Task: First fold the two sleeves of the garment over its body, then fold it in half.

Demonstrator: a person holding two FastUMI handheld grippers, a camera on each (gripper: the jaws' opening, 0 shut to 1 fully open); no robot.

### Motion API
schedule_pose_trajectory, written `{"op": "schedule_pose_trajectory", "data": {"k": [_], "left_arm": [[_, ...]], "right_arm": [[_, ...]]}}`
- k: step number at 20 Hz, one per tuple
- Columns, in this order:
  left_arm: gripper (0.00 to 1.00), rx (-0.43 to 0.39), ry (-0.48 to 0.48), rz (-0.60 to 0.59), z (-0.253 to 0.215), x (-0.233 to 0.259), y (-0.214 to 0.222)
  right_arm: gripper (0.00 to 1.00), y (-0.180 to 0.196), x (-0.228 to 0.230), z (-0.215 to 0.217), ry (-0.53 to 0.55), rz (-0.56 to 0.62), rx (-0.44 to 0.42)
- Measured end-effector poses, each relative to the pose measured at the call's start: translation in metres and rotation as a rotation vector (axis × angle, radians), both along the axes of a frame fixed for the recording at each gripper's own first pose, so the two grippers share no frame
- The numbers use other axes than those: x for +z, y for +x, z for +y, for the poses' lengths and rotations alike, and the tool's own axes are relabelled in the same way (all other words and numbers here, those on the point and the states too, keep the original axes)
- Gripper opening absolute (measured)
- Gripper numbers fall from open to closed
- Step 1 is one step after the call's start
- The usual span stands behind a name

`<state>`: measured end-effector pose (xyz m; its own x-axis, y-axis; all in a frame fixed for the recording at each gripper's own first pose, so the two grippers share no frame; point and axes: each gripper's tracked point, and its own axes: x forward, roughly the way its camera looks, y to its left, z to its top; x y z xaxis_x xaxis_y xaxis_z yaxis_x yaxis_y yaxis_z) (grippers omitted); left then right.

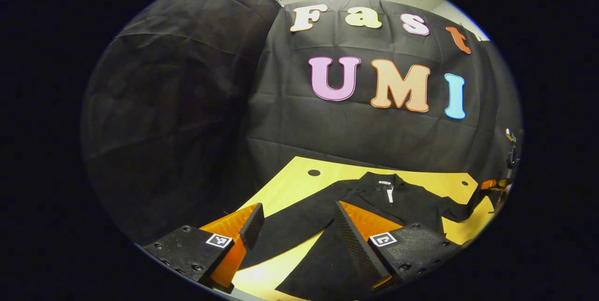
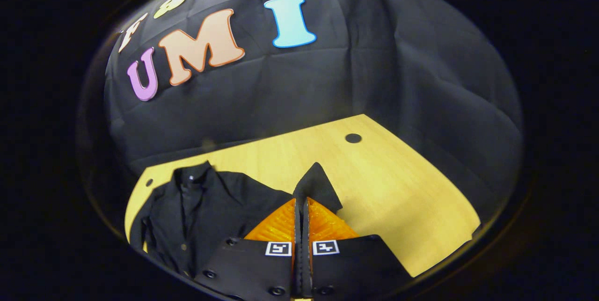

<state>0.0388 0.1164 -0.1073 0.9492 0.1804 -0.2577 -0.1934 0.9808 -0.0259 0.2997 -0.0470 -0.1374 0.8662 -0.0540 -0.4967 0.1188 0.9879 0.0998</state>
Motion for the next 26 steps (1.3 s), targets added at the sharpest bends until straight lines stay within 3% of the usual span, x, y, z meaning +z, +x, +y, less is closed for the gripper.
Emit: {"op": "schedule_pose_trajectory", "data": {"k": [8,12,26], "left_arm": [[0.91,-0.005,0.004,0.035,0.047,-0.015,0.016],[0.91,-0.006,0.003,0.037,0.061,-0.017,0.022],[0.93,-0.027,0.007,0.074,0.066,-0.038,0.023]], "right_arm": [[0.02,0.025,0.047,0.094,0.067,-0.111,0.062],[0.02,0.036,0.065,0.142,0.021,-0.155,0.128],[0.02,0.063,0.059,0.324,0.045,-0.167,0.385]]}}
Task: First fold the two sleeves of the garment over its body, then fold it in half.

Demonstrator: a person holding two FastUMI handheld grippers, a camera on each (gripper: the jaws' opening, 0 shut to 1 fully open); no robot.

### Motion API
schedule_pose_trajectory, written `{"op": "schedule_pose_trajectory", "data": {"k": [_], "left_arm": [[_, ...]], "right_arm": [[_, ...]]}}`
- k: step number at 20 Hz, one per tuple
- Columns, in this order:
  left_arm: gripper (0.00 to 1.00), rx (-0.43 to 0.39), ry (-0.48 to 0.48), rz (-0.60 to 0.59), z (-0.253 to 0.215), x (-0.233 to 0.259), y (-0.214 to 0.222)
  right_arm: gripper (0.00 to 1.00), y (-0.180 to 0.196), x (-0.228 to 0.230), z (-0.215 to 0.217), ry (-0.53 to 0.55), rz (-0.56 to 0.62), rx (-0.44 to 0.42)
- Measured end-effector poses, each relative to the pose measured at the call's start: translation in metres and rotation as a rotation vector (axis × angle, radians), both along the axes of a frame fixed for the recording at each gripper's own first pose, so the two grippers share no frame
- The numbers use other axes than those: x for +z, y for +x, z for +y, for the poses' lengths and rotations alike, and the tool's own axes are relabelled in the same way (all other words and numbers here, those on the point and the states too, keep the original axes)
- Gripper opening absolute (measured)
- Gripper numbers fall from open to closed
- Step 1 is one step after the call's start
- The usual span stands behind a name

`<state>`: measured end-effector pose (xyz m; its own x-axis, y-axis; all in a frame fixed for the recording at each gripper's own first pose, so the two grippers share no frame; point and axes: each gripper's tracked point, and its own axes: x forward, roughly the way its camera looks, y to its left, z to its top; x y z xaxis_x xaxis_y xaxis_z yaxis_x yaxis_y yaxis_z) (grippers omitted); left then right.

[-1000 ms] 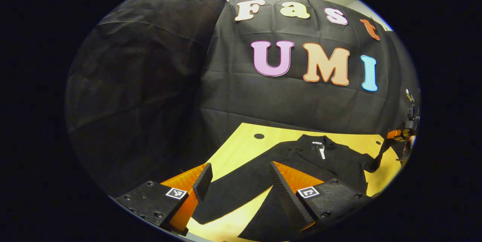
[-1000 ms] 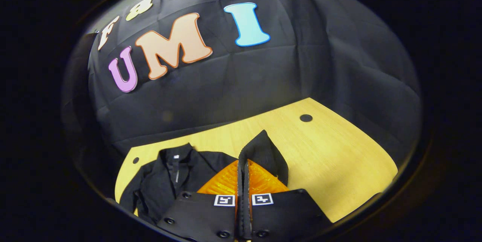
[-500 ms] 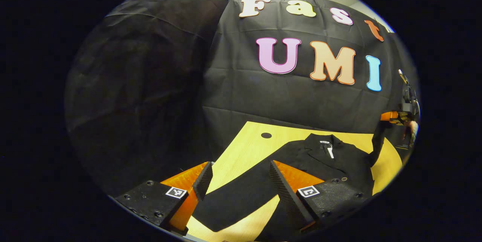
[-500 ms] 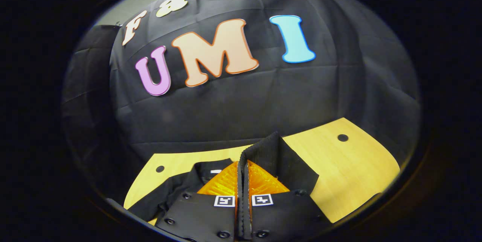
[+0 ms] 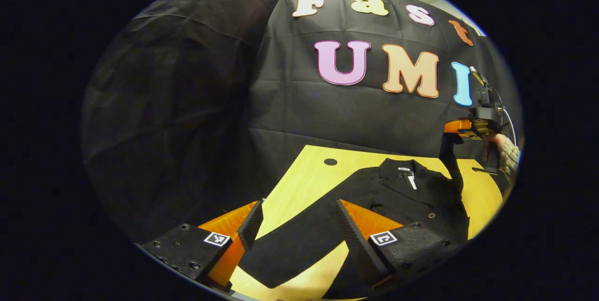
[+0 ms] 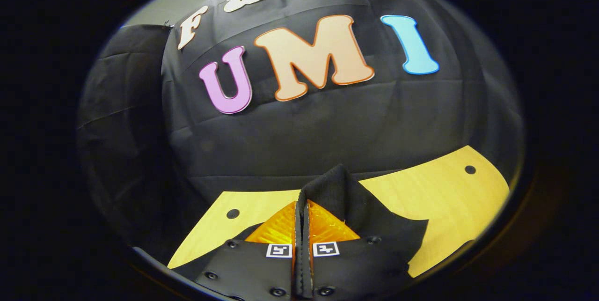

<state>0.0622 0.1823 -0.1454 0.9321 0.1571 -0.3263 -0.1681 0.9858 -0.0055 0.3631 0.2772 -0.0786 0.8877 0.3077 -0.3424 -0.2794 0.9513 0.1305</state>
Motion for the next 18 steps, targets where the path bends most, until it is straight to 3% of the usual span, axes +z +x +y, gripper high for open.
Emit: {"op": "schedule_pose_trajectory", "data": {"k": [4,12,18], "left_arm": [[0.93,0.020,-0.001,0.015,0.008,-0.007,0.001],[0.93,0.050,-0.004,0.079,0.014,-0.042,0.001],[0.94,0.064,-0.006,0.140,0.018,-0.063,-0.002]], "right_arm": [[0.02,-0.008,-0.020,0.043,0.035,0.033,0.086],[0.02,-0.022,-0.090,0.089,0.031,0.114,0.229],[0.07,-0.012,-0.140,0.095,0.018,0.172,0.246]]}}
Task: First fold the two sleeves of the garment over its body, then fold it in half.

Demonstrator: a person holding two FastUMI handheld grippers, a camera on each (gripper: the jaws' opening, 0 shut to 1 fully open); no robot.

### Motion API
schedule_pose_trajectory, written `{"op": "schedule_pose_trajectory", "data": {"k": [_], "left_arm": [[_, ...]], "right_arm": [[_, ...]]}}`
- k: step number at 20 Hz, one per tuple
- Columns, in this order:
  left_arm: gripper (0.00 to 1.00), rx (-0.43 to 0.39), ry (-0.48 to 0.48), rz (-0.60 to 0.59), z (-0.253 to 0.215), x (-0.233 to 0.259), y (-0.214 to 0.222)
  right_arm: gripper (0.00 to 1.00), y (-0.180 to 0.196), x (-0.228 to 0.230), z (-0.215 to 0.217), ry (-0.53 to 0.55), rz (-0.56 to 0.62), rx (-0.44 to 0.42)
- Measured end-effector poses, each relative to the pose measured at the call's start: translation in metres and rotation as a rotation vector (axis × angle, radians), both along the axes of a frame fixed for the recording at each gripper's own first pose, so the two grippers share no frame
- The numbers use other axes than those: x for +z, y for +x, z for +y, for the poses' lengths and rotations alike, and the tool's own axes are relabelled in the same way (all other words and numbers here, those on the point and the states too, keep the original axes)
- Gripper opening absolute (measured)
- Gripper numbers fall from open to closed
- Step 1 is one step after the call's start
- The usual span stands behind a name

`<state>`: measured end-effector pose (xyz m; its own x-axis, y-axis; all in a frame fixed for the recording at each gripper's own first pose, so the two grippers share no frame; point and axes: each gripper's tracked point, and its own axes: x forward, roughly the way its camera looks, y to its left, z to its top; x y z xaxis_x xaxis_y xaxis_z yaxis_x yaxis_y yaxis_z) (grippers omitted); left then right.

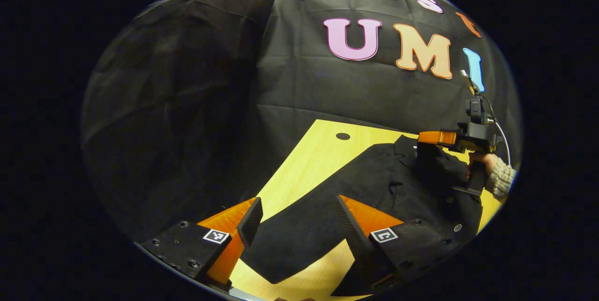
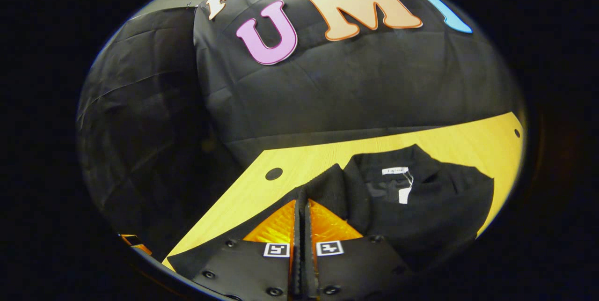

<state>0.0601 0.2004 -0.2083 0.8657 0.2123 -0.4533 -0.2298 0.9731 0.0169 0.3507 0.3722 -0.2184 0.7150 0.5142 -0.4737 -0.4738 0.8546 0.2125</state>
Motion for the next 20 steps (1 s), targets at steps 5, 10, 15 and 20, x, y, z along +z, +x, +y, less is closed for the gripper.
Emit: {"op": "schedule_pose_trajectory", "data": {"k": [5,10,15,20], "left_arm": [[0.94,0.029,-0.007,0.033,0.002,-0.018,0.000],[0.94,0.042,-0.004,0.070,0.006,-0.030,-0.006],[0.94,0.069,-0.006,0.098,0.008,-0.041,-0.006],[0.94,0.101,-0.019,0.140,0.007,-0.062,-0.010]], "right_arm": [[0.27,0.008,-0.030,-0.007,-0.019,0.057,0.012],[0.71,0.012,-0.044,-0.011,-0.056,0.056,0.014],[0.98,0.014,-0.047,-0.014,-0.061,0.065,0.008],[0.98,0.009,-0.028,-0.016,-0.063,0.027,0.023]]}}
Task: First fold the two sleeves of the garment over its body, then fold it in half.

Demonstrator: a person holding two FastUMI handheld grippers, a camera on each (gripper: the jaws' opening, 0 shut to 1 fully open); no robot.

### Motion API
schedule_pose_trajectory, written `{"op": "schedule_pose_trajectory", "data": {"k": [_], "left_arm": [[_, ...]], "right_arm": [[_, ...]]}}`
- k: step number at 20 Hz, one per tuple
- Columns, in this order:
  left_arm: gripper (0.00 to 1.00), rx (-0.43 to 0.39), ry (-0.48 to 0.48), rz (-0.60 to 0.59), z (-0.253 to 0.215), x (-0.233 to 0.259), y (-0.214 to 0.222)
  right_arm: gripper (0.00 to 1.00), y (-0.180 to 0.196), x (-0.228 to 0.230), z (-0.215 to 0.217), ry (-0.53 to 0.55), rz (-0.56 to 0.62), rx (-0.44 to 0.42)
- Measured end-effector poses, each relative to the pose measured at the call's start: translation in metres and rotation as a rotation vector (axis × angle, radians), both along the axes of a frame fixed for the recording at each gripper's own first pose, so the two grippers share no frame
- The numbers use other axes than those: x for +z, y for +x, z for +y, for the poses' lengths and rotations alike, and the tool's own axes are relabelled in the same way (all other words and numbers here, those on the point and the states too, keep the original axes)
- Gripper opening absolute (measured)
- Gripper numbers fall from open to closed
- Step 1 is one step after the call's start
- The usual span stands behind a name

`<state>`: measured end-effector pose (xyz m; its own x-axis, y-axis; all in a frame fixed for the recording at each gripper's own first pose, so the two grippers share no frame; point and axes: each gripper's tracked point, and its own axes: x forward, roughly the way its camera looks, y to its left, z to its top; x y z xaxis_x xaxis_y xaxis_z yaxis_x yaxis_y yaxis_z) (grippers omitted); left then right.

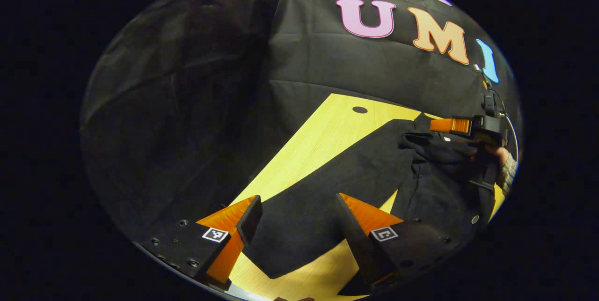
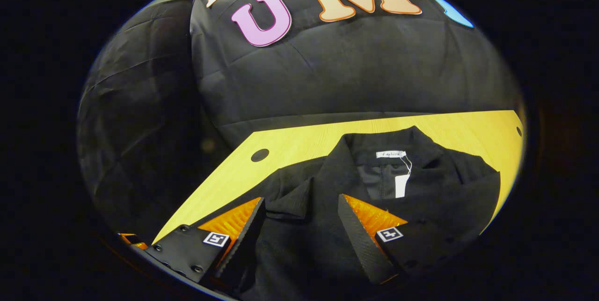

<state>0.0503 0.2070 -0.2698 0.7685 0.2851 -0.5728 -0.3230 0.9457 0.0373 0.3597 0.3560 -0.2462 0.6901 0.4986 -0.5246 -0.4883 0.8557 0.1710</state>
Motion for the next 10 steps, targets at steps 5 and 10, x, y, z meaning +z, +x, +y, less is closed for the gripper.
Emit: {"op": "schedule_pose_trajectory", "data": {"k": [5,10], "left_arm": [[0.94,0.015,0.008,0.065,0.003,-0.024,-0.022],[0.94,0.012,0.018,0.103,0.004,-0.040,-0.033]], "right_arm": [[0.98,-0.011,0.050,-0.013,-0.001,-0.101,0.021],[0.98,-0.026,0.114,-0.057,-0.027,-0.224,0.013]]}}
